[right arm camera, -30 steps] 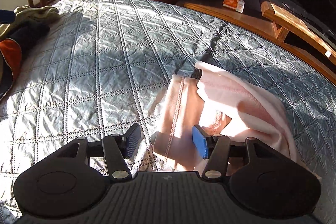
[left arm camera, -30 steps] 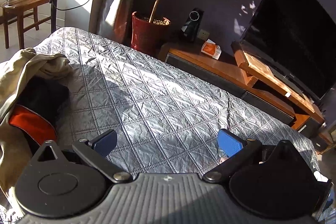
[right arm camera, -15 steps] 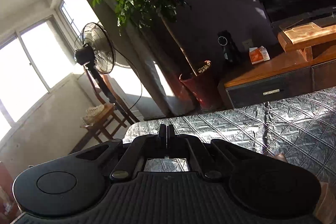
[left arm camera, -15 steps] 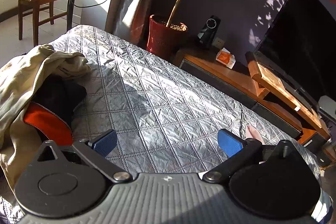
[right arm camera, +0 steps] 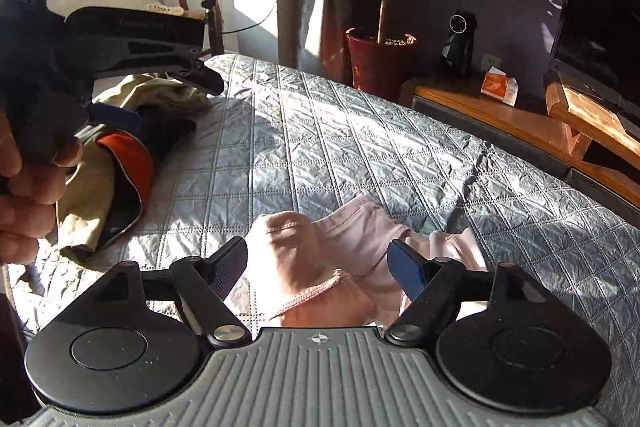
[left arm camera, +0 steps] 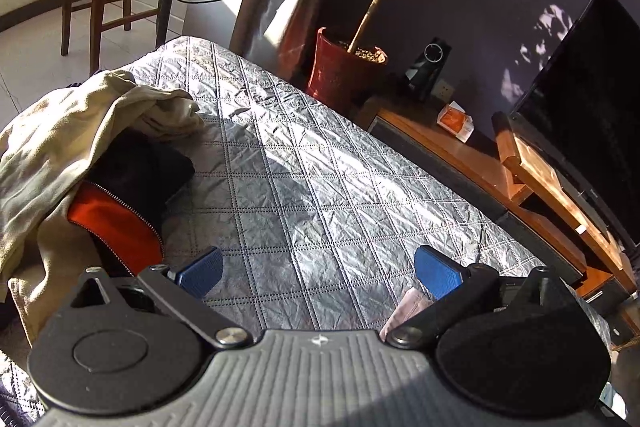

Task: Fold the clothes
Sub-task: 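Grasp the edge of the pink garment with the right gripper, then lift the pink garment with the right gripper and shake it out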

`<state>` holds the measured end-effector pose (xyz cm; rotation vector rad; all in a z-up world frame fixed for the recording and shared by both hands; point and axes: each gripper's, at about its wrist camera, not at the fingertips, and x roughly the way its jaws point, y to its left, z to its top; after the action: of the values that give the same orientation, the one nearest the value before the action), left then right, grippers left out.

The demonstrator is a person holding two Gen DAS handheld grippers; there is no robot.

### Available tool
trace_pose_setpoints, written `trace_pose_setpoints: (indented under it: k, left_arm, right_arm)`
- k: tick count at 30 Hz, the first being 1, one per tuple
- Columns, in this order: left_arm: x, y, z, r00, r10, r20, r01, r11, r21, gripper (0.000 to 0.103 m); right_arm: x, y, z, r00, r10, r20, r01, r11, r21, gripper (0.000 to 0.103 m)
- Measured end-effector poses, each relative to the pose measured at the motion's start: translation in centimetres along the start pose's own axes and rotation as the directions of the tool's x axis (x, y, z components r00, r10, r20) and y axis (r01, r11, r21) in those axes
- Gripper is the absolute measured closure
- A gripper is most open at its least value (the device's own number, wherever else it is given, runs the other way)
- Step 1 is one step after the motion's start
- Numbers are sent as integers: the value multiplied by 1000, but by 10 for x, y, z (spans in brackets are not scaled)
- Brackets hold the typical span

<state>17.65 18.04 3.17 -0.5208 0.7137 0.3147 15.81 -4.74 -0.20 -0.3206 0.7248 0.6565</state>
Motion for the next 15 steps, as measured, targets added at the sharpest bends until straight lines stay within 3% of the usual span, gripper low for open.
trace_pose_setpoints:
  k: [7, 8, 9, 11, 15]
  left_arm:
    - [5, -4, -2, 1000, 7, -28, -6, 999, 36, 1]
    - [6, -6, -3, 999, 9, -38, -7, 999, 53, 1]
    - [7, -8, -4, 999, 9, -49, -6, 997, 71, 1]
    - [10, -10, -6, 997, 8, -75, 1, 994, 108, 1]
    - [15, -18, -10, 991, -12, -130, 36, 982, 185, 1]
  right_arm:
    - [54, 49, -7, 995, -74, -62, 58, 970, -236, 22]
    - [64, 51, -10, 992, -84, -92, 58, 965, -255, 33]
    - [70, 49, -12, 989, -97, -112, 66, 964, -257, 54]
    - [74, 34, -13, 987, -90, -135, 68, 985, -161, 86]
    - [57, -11, -7, 994, -44, -101, 51, 996, 66, 92]
